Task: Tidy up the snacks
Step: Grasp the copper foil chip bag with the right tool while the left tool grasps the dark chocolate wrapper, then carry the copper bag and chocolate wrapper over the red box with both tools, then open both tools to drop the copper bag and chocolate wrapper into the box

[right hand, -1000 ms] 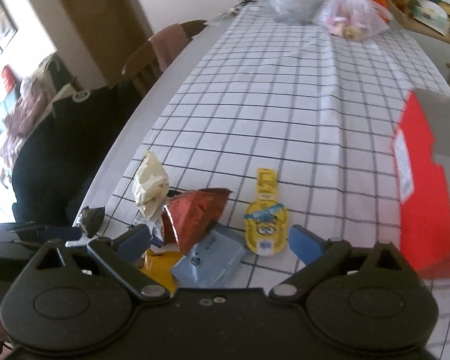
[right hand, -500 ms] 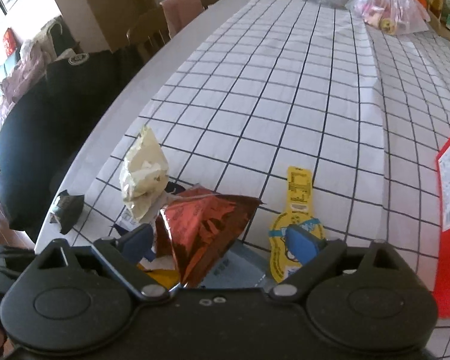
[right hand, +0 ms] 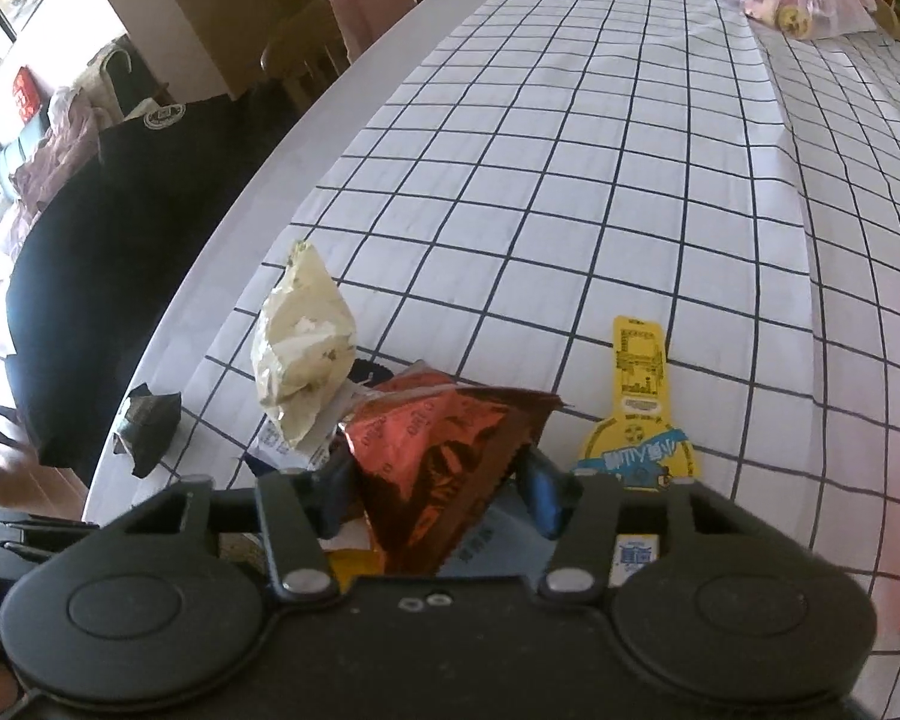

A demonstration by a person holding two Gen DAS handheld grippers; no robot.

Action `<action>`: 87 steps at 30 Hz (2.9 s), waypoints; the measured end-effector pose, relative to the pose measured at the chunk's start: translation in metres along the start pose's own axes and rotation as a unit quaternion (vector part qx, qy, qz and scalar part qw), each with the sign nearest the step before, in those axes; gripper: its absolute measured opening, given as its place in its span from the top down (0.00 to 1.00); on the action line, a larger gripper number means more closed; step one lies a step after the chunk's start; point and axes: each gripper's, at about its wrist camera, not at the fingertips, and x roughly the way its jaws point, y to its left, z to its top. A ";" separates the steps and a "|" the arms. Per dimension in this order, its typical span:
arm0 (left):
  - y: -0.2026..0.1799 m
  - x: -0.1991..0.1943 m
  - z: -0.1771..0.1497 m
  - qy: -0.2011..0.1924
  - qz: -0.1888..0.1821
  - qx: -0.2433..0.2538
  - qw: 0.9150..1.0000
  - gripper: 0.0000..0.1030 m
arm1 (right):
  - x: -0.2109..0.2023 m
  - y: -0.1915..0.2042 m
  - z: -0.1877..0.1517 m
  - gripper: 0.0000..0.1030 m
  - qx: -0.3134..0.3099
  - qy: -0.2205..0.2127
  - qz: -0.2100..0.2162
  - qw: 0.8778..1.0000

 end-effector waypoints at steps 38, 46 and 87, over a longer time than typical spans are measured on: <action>-0.074 -0.084 -0.007 -0.068 -0.030 0.071 0.995 0.70 | -0.164 -0.055 -0.050 0.64 0.081 -0.136 -0.026 0.987; -0.147 -0.084 -0.006 -0.074 -0.038 0.142 0.986 0.70 | -0.211 -0.103 -0.063 0.63 0.110 -0.177 -0.062 0.976; -0.458 0.080 0.005 -0.018 0.020 0.308 0.951 0.70 | -0.216 -0.343 -0.073 0.63 0.152 -0.128 -0.122 0.973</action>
